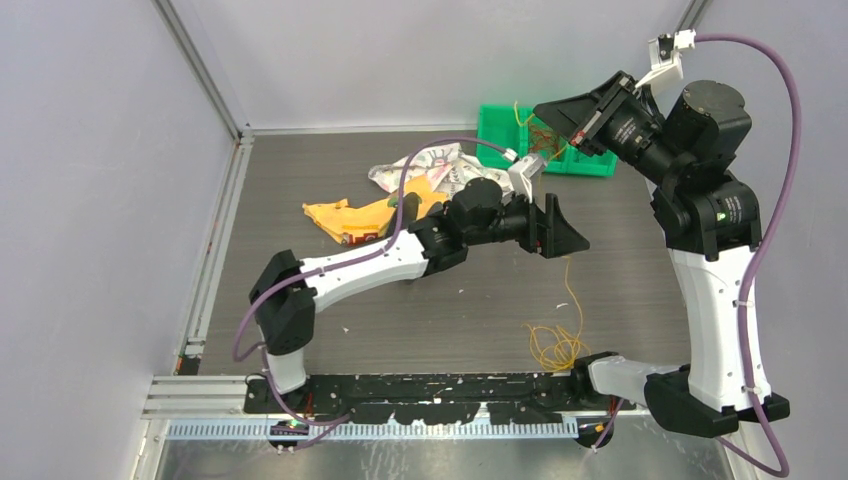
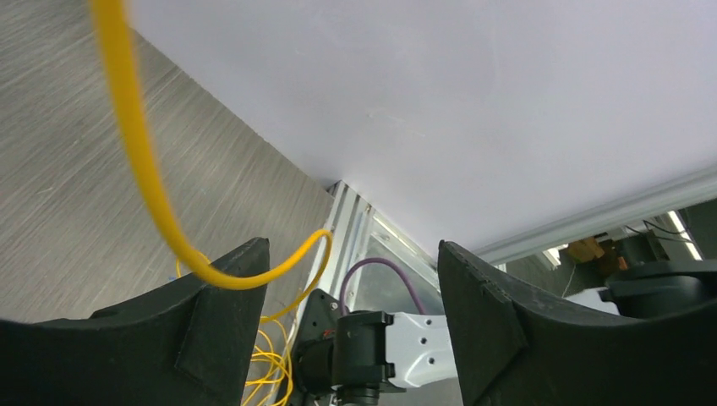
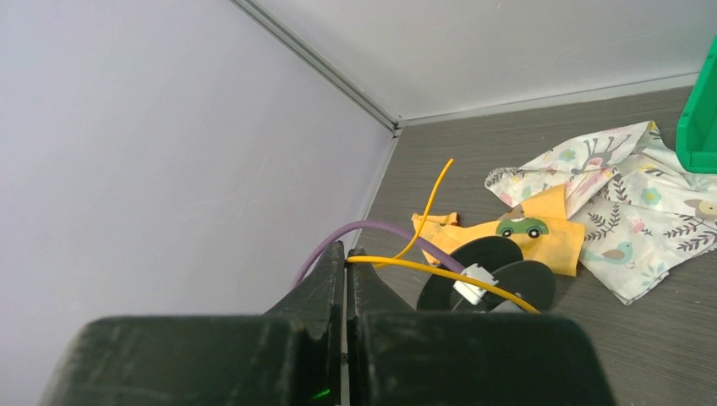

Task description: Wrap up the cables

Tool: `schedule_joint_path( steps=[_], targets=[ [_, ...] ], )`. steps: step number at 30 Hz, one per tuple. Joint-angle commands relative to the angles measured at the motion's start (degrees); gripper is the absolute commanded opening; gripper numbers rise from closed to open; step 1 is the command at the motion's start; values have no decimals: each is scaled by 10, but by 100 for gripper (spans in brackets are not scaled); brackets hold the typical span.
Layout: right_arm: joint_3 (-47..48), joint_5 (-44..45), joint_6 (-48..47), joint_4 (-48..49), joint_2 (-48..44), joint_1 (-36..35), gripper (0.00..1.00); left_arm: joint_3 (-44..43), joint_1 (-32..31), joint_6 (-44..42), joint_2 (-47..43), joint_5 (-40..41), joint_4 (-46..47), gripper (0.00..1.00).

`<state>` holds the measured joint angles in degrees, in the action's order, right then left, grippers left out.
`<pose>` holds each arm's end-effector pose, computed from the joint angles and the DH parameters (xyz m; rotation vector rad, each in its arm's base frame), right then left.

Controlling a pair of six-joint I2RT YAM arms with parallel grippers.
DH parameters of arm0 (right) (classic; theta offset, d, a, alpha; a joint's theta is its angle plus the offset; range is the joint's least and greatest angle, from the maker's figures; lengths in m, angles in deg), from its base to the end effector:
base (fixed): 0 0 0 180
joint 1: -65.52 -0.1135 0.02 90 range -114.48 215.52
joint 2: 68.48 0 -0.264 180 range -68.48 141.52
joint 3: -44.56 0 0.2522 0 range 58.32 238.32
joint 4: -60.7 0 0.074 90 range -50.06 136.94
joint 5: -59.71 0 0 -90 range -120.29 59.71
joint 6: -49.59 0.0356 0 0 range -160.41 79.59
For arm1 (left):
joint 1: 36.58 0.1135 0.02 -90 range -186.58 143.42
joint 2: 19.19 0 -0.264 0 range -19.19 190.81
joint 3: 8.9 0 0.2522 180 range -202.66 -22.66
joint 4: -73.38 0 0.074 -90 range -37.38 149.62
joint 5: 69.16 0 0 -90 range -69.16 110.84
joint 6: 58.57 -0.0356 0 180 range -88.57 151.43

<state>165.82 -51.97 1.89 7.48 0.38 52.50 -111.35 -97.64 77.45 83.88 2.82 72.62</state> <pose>0.1780 0.0547 0.5580 0.1161 1.6819 1.0391 0.2031 -0.3901 0.3653 0.5282 1.8041 -1.6336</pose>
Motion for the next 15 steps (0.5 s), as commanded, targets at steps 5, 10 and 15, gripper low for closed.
schedule_joint_path(
  steps=[5, 10, 15],
  targets=[
    [8, 9, -10, -4, -19, -2, 1, -57, 5, -11, 24, 24, 1, 32],
    [7, 107, -59, -78, -29, -2, 71, -55, 24, -51, -26, 62, -82, 1],
    [-5, 261, -119, -181, -47, -2, 100, -96, 89, -104, -107, 100, -181, 1]
  ],
)
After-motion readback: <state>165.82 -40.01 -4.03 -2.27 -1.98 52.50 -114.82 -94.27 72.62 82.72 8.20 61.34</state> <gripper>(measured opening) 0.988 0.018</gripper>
